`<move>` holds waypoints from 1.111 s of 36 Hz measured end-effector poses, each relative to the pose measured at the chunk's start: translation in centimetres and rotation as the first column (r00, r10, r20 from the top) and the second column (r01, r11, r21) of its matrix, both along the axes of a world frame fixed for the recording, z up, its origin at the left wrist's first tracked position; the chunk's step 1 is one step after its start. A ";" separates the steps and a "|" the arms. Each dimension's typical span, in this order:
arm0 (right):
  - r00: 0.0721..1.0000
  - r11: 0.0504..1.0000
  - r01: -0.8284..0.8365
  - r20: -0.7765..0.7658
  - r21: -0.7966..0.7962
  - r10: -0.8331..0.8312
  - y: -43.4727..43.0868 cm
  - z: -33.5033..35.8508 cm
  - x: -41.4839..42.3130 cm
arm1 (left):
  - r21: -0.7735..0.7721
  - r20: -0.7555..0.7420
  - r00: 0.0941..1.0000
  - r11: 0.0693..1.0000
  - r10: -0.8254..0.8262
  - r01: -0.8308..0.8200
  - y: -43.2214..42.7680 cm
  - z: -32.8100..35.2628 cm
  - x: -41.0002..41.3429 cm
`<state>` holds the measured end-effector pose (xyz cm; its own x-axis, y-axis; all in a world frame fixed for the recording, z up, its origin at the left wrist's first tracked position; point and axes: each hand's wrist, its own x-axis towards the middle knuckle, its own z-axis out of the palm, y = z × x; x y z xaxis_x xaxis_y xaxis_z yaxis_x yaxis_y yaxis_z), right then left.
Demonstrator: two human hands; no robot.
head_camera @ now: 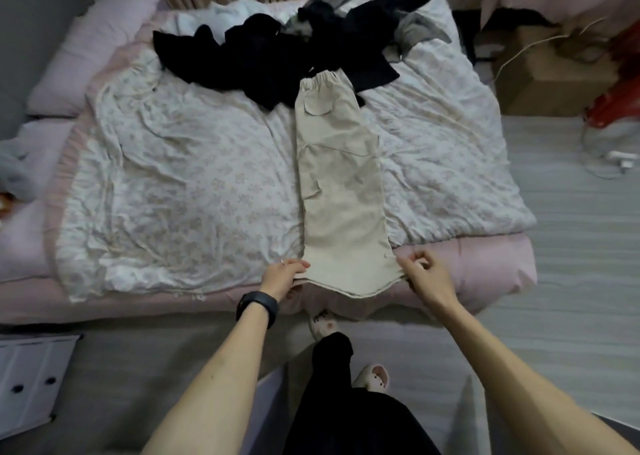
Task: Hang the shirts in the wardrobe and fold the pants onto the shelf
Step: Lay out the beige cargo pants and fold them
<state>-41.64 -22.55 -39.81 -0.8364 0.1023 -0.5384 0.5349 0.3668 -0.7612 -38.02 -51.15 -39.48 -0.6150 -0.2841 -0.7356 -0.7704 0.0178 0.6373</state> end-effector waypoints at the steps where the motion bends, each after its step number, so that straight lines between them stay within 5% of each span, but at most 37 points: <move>1: 0.999 0.999 0.019 -0.032 -0.042 -0.021 -0.6 0.8 -1.3 | 0.035 -0.006 0.999 0.998 0.050 -0.050 -0.3 0.8 -1.1; 5: 0.995 0.984 0.030 -0.088 -0.175 -0.045 -2.6 3.6 -4.9 | 0.170 -0.034 0.978 0.966 0.204 -0.196 -1.1 3.1 -4.2; 8: 0.995 0.983 -0.018 -0.101 -0.184 -0.001 -3.9 4.5 -6.8 | 0.212 -0.105 0.983 0.969 0.148 -0.123 -1.5 4.4 -6.3; 13: 0.947 0.995 -0.085 -0.306 0.054 0.097 -5.1 5.4 -11.2 | -0.280 -0.273 0.951 0.958 -0.142 0.063 -3.3 5.7 -9.5; 18: 0.889 0.989 -0.030 -0.449 0.146 0.093 -5.6 6.6 -16.3 | -0.476 -0.328 0.925 0.879 -0.193 0.015 -7.3 6.1 -13.6; 29: 0.935 0.928 -0.114 -0.276 0.355 0.221 -10.4 3.4 -33.8 | -0.518 -0.152 0.914 0.818 -0.376 0.250 -12.9 1.7 -30.2; 40: 0.940 0.922 -0.077 -0.280 0.379 0.194 -15.7 -3.6 -50.2 | -0.578 -0.253 0.913 0.807 -0.321 0.124 -16.7 -5.0 -47.5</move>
